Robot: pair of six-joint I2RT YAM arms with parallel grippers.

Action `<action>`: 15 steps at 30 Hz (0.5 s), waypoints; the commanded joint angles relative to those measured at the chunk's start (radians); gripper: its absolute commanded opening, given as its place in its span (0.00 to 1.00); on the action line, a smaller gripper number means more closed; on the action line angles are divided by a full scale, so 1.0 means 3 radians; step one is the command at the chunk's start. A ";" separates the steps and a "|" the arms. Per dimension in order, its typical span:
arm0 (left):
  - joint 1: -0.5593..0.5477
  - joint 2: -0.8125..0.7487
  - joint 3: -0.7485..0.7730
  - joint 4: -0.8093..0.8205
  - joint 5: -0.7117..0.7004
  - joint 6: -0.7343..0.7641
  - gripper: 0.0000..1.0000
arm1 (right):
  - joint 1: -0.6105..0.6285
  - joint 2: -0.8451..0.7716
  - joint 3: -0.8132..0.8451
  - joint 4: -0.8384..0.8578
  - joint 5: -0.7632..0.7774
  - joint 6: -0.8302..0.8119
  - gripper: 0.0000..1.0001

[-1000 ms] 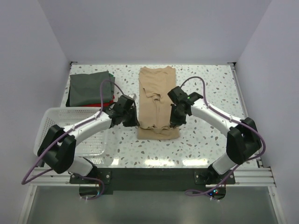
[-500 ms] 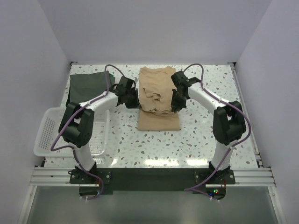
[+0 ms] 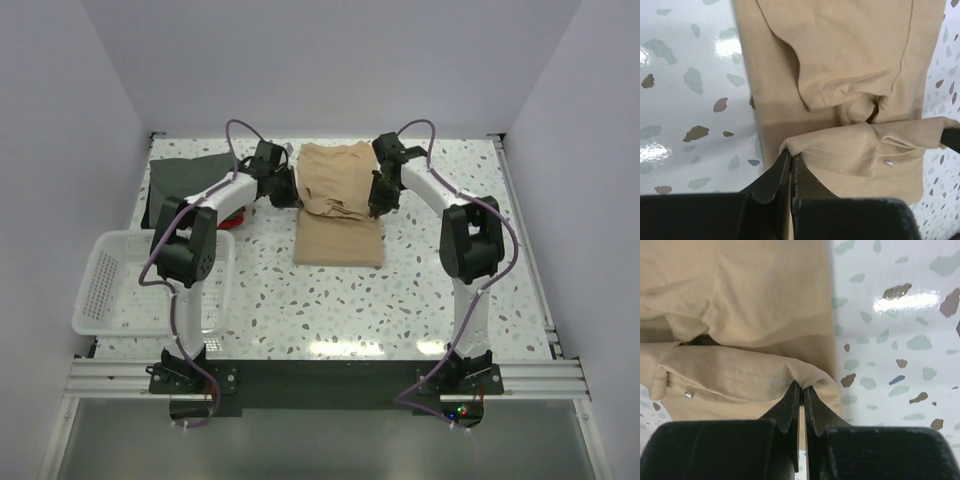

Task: Fold and stack the t-shirts
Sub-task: Fold the tshirt

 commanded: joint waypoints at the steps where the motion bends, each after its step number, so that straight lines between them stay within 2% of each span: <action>1: 0.0108 0.0051 0.0217 0.0026 0.0060 0.0036 0.00 | -0.0053 0.0161 0.0368 -0.0042 -0.0020 -0.0106 0.00; 2: 0.0113 0.0062 0.0232 0.0031 0.0070 0.0031 0.00 | -0.0064 0.0202 0.0430 -0.0052 -0.0020 -0.0106 0.00; 4: 0.0129 0.0082 0.0263 0.0067 0.0121 0.0005 0.21 | -0.0074 0.0324 0.0618 -0.0082 -0.0101 -0.0121 0.00; 5: 0.0129 0.0067 0.0258 0.0097 0.0136 -0.0010 0.40 | -0.0089 0.0356 0.0685 -0.0093 -0.0127 -0.0126 0.11; 7: 0.0129 -0.0025 0.0228 0.0204 0.0142 -0.0041 0.54 | -0.0105 0.0407 0.0854 -0.0123 -0.0188 -0.0141 0.34; 8: 0.0129 -0.0071 0.0202 0.0240 0.0142 -0.0051 0.60 | -0.0100 0.0417 0.0900 -0.0129 -0.0193 -0.0152 0.53; 10: 0.0124 -0.0244 0.0085 0.0353 0.0132 -0.0051 0.63 | -0.0100 0.0397 0.0992 -0.0118 -0.0209 -0.0177 0.64; 15: 0.0078 -0.0597 -0.0329 0.0568 0.0188 0.0025 0.63 | -0.0100 0.0101 0.0876 0.0019 -0.0239 -0.0208 0.66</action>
